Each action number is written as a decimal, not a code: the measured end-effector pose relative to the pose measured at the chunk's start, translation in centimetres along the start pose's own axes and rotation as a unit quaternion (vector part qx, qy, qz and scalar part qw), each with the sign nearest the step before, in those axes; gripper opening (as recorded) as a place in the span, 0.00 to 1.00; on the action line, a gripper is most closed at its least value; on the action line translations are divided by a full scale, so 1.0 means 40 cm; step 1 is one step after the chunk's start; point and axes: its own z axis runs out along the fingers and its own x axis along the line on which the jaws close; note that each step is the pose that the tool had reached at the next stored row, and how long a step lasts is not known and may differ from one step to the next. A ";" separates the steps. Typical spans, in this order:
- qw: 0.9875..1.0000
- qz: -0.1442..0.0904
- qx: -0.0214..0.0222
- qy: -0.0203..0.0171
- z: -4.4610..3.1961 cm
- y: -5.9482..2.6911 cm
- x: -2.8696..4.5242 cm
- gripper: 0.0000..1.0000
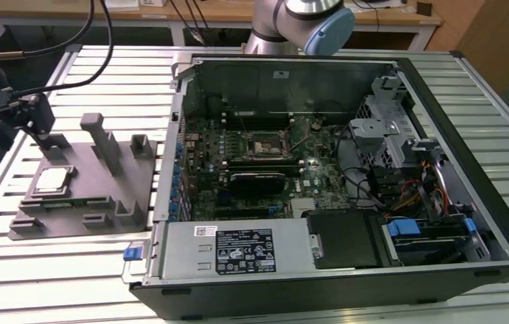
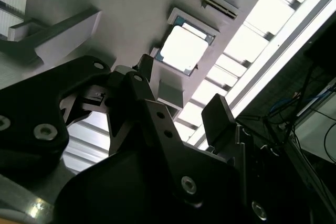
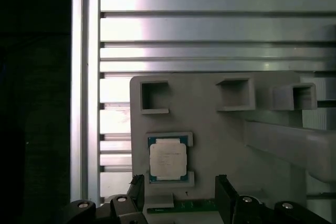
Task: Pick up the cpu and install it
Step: 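Pick up the cpu and move it towards the insertion slot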
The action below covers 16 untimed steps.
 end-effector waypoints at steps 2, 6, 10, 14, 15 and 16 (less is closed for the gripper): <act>1.000 0.000 0.000 0.000 0.004 0.000 0.000 0.64; 1.000 0.000 0.000 0.000 0.011 -0.001 0.000 0.64; 1.000 0.000 0.000 0.000 0.015 -0.001 0.000 0.64; 1.000 0.000 0.000 0.000 0.022 -0.003 0.000 0.64; 1.000 0.000 0.000 0.000 0.025 -0.003 0.000 0.64; 1.000 -0.001 0.000 0.000 0.029 -0.005 0.000 0.64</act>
